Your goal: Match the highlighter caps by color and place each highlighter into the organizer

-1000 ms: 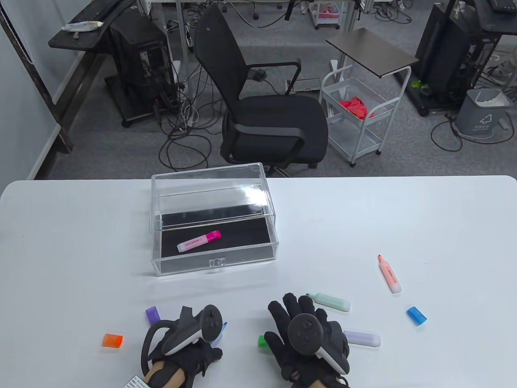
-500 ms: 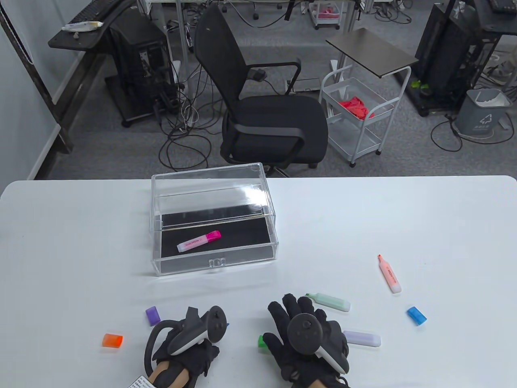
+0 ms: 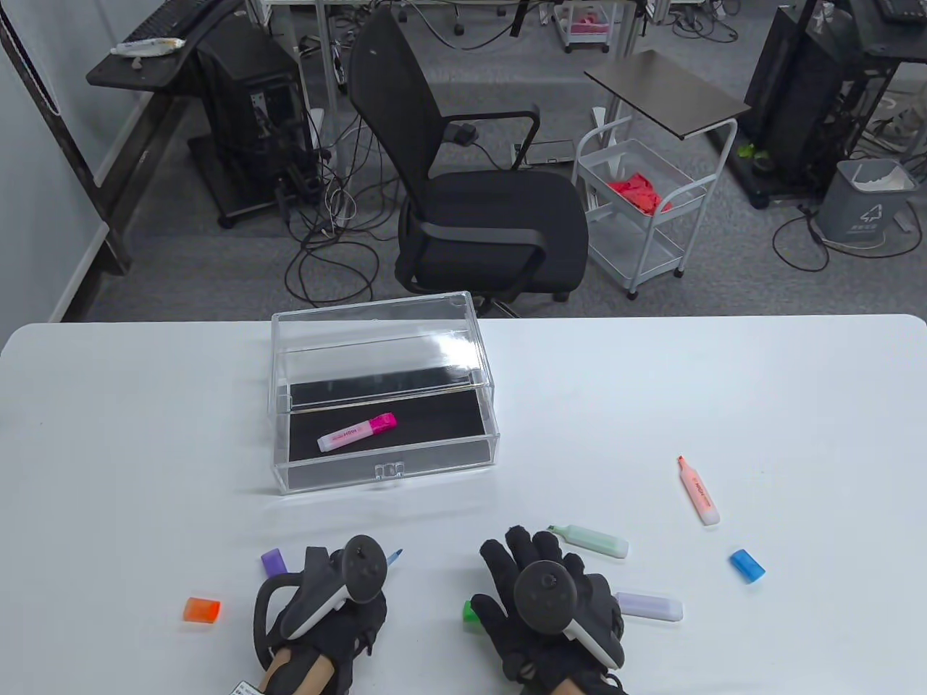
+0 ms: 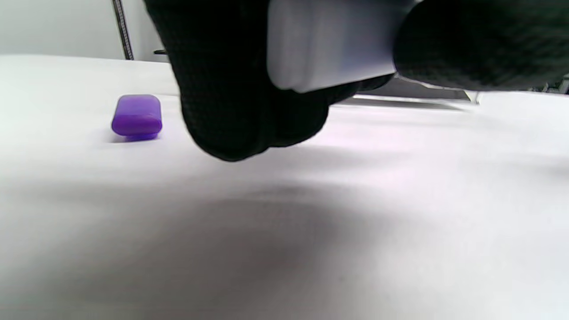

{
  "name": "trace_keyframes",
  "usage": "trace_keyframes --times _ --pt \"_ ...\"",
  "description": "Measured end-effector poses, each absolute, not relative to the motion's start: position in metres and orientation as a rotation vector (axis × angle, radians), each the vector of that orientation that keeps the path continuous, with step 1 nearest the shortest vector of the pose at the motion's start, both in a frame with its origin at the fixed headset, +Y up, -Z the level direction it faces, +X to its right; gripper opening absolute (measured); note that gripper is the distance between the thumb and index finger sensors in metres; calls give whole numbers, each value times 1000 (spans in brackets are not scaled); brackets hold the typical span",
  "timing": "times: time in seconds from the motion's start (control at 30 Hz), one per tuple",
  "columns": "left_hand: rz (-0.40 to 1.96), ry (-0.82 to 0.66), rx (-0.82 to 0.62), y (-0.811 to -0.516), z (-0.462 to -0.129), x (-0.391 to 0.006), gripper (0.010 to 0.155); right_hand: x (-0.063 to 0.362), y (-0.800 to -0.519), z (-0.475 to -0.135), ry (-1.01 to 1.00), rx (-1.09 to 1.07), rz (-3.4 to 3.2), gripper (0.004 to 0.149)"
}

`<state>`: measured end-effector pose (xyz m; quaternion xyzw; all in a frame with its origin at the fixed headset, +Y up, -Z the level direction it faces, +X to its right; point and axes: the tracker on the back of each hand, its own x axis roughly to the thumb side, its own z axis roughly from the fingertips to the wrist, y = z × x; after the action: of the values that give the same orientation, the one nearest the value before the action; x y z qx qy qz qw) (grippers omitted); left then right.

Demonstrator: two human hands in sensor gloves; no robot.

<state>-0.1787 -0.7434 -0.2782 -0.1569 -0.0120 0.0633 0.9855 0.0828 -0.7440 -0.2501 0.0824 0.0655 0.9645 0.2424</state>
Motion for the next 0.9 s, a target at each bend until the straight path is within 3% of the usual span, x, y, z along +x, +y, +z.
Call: trace_keyframes --times 0.53,0.9 --pt "234 -17 -151 -738 -262 -184 56 80 -746 -252 194 191 2686 69" --pt "208 -38 -114 -742 -260 -184 54 98 -722 -261 150 47 2794 69"
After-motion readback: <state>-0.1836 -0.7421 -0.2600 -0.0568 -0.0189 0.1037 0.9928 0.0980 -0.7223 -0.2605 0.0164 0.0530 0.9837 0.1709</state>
